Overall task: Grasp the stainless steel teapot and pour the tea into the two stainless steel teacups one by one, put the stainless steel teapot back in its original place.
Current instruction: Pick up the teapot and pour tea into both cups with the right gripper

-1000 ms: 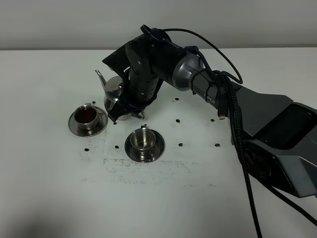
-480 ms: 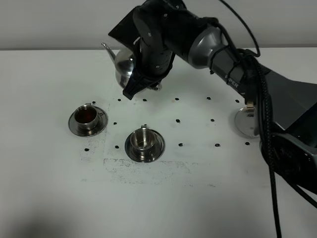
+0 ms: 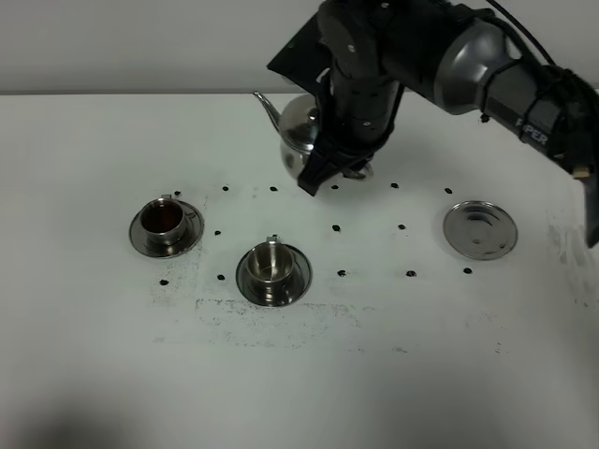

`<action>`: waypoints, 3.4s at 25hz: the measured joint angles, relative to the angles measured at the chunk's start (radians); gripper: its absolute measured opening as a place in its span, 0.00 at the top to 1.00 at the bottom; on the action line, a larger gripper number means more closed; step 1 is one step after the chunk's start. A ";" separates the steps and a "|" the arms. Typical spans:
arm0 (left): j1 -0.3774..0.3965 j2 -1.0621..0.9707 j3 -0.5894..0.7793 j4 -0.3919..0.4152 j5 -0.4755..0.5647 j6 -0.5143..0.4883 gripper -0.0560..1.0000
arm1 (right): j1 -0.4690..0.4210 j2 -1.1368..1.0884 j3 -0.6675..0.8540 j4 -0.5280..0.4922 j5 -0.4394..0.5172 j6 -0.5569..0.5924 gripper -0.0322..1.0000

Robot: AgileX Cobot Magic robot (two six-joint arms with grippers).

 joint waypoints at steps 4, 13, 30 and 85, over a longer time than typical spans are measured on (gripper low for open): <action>0.000 0.000 0.000 0.000 0.000 0.000 0.45 | -0.033 -0.081 0.161 -0.022 -0.014 -0.026 0.80; 0.000 0.000 0.000 0.000 0.000 0.000 0.45 | -0.034 -0.142 0.387 -0.080 -0.065 -0.281 0.80; 0.000 0.000 0.000 0.000 0.000 0.000 0.45 | 0.101 -0.142 0.427 -0.200 -0.085 -0.224 0.80; 0.000 0.000 0.000 0.000 0.007 0.000 0.45 | 0.268 -0.138 0.481 -0.423 -0.012 -0.022 0.80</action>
